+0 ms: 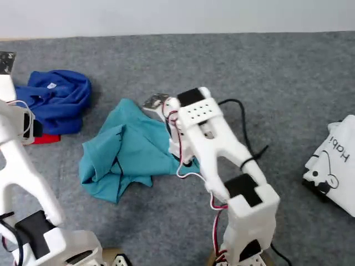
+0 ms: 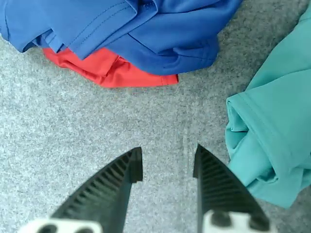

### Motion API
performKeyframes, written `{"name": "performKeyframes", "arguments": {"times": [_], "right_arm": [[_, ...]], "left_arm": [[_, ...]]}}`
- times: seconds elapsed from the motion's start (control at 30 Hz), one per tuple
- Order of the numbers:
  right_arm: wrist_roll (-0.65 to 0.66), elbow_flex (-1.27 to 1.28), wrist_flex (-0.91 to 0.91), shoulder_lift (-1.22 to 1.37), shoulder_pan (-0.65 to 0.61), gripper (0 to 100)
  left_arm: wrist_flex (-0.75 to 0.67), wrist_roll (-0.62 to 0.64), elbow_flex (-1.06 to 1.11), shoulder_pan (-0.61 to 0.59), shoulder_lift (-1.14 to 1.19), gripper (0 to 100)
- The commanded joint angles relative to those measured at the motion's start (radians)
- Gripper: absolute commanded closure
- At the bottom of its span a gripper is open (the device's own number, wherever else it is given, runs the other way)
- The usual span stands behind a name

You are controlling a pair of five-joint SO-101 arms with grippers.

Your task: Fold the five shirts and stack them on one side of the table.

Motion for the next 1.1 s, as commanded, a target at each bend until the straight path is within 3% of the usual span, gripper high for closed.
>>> {"name": "performKeyframes", "arguments": {"times": [0.0,0.8,1.07], "right_arm": [[-0.018,-0.086,-0.002,0.033,-0.013,76.9],[-0.054,-0.124,-0.028,0.199,-0.061,77.4],[-0.040,-0.124,-0.028,0.200,-0.084,96.3]], "left_arm": [[0.000,0.008,-0.004,-0.005,-0.044,82],[0.006,0.008,-0.004,-0.005,-0.044,86],[0.006,0.008,-0.004,-0.005,-0.044,86]]}}
